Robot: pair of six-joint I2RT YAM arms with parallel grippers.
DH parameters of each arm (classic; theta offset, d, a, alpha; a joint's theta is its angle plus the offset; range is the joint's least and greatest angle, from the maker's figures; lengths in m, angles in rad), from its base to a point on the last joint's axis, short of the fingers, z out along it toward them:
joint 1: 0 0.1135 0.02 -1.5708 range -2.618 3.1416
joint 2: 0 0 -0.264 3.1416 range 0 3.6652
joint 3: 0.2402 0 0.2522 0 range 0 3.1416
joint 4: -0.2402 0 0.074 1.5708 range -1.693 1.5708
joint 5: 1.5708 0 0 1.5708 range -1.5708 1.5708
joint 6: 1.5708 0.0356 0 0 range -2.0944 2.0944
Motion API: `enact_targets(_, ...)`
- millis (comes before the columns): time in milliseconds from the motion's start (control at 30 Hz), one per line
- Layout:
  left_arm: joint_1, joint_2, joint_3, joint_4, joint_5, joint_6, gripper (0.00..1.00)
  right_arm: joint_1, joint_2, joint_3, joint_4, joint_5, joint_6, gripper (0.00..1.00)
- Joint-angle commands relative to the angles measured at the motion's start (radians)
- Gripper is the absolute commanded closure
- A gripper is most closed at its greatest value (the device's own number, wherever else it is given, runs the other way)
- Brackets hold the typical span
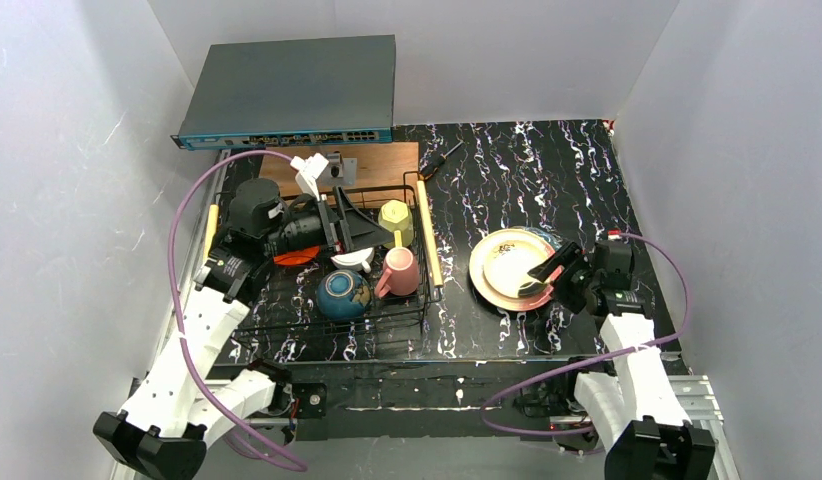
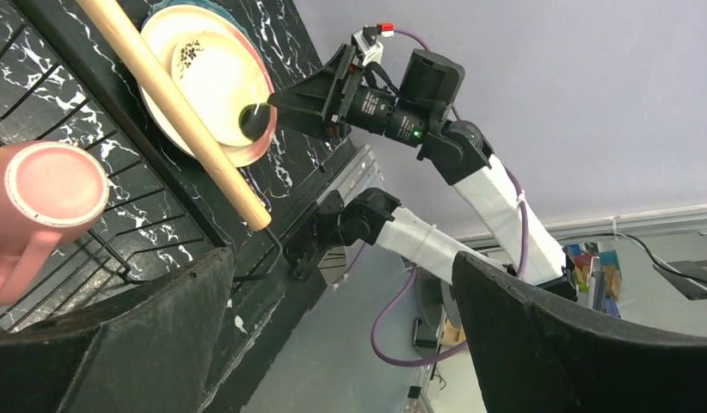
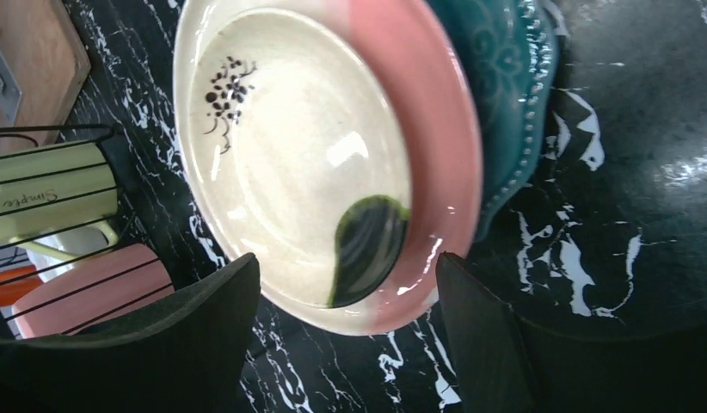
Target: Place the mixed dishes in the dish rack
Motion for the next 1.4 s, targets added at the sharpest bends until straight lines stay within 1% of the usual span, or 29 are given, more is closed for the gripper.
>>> enact_targets(0,-0.019,-0.015,-0.011,0.075,0.001,0.011,0.02,-0.081,-0.039,-0.054,0.087,-0.069,0.003,0.22)
enact_targets(33,-0.021,-0.013,-0.01,0.077,0.003,0.011,0.02,-0.091,-0.042,-0.067,0.108,-0.087,0.008,0.23)
enact_targets(233,-0.027,-0.004,-0.017,0.088,0.006,0.009,0.02,-0.115,-0.017,-0.125,0.238,-0.168,0.049,0.4)
enact_targets(300,-0.028,-0.002,-0.018,0.092,0.004,0.004,0.02,-0.118,-0.004,-0.125,0.248,-0.18,0.049,0.44)
enact_targets(367,-0.029,0.005,-0.02,0.099,0.005,-0.003,0.02,-0.119,-0.004,-0.104,0.218,-0.168,0.038,0.47)
enact_targets(433,-0.031,0.01,-0.021,0.103,0.007,-0.006,0.02,-0.12,-0.02,-0.075,0.164,-0.13,0.016,0.47)
enact_targets(467,-0.032,0.014,-0.021,0.107,0.009,-0.007,0.02,-0.119,-0.032,-0.055,0.124,-0.104,0.005,0.44)
enact_targets(533,-0.034,0.024,-0.024,0.116,0.011,-0.011,0.02,-0.12,-0.062,-0.032,0.085,-0.065,-0.018,0.36)
enact_targets(600,-0.038,0.032,-0.027,0.128,0.012,-0.017,0.02,-0.119,-0.085,-0.023,0.08,-0.058,-0.035,0.32)
enact_targets(667,-0.044,0.042,-0.027,0.139,0.013,-0.023,0.02,-0.12,-0.095,-0.023,0.101,-0.076,-0.045,0.31)
enact_targets(767,-0.052,0.054,-0.026,0.149,0.01,-0.029,0.02,-0.119,-0.063,-0.028,0.159,-0.142,-0.052,0.33)
enact_targets(833,-0.057,0.058,-0.025,0.151,0.01,-0.032,0.02,-0.119,-0.025,-0.023,0.177,-0.168,-0.05,0.37)
enact_targets(933,-0.062,0.052,-0.024,0.15,0.009,-0.032,0.02,-0.119,0.026,-0.021,0.212,-0.176,-0.054,0.46)
enact_targets(1067,-0.065,0.05,-0.025,0.15,0.012,-0.035,0.02,-0.12,0.085,-0.035,0.273,-0.181,-0.041,0.5)
enact_targets(1167,-0.069,0.06,-0.02,0.15,0.015,-0.036,0.02,-0.119,0.123,-0.043,0.308,-0.176,-0.037,0.52)
enact_targets(1367,-0.08,0.08,-0.012,0.156,0.013,-0.036,0.02,-0.119,0.178,-0.062,0.368,-0.169,-0.029,0.53)
